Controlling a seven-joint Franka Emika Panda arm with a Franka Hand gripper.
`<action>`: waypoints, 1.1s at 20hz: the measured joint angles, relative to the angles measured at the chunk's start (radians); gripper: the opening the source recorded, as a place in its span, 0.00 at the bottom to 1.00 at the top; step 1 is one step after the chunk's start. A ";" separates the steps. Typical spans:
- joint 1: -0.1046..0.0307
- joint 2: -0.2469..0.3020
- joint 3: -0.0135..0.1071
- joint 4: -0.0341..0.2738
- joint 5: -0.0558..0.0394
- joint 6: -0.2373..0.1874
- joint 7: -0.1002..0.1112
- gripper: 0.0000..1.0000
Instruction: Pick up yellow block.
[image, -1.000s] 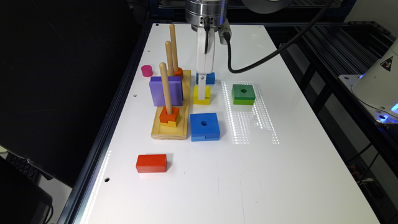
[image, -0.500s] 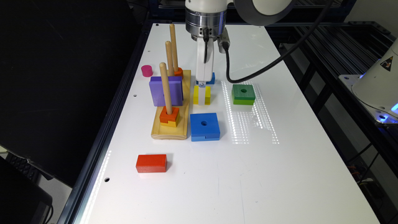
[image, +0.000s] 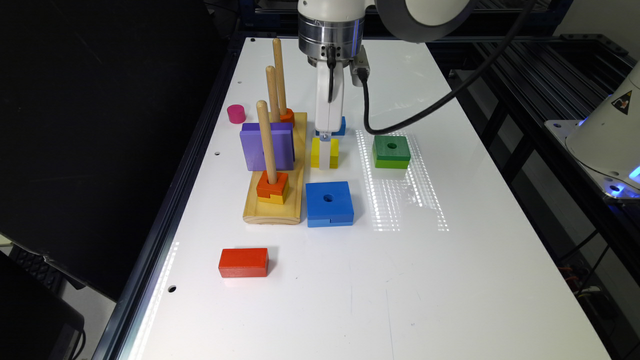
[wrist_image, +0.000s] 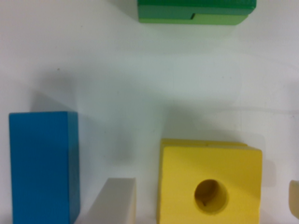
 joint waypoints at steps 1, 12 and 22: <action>0.000 0.000 0.000 0.000 0.0000 0.000 0.000 1.00; 0.000 0.000 0.000 0.002 0.0000 0.000 0.000 1.00; 0.000 0.030 0.000 0.004 -0.0001 0.027 0.000 1.00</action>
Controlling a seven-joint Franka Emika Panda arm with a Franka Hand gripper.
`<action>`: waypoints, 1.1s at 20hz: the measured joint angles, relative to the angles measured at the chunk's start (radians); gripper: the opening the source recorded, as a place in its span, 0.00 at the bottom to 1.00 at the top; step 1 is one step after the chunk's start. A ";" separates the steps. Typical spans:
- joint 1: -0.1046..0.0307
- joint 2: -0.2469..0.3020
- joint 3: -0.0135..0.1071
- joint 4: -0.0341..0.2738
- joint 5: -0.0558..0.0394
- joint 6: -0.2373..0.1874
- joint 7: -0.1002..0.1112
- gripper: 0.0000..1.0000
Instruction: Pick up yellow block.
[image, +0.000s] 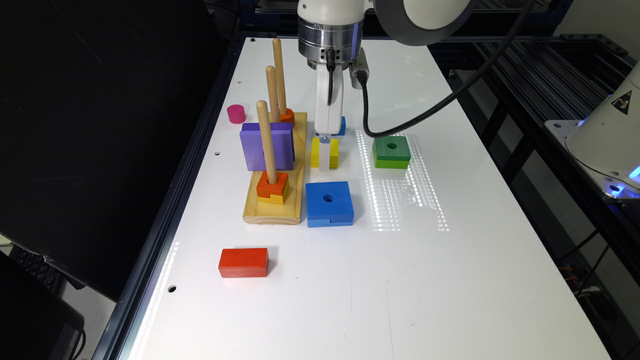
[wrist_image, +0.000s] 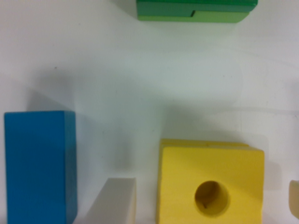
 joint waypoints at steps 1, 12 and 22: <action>0.000 0.015 0.000 0.002 -0.0002 0.016 0.000 1.00; 0.000 0.022 0.000 0.010 -0.0015 0.020 0.001 1.00; 0.000 0.022 0.000 0.010 -0.0015 0.020 0.001 1.00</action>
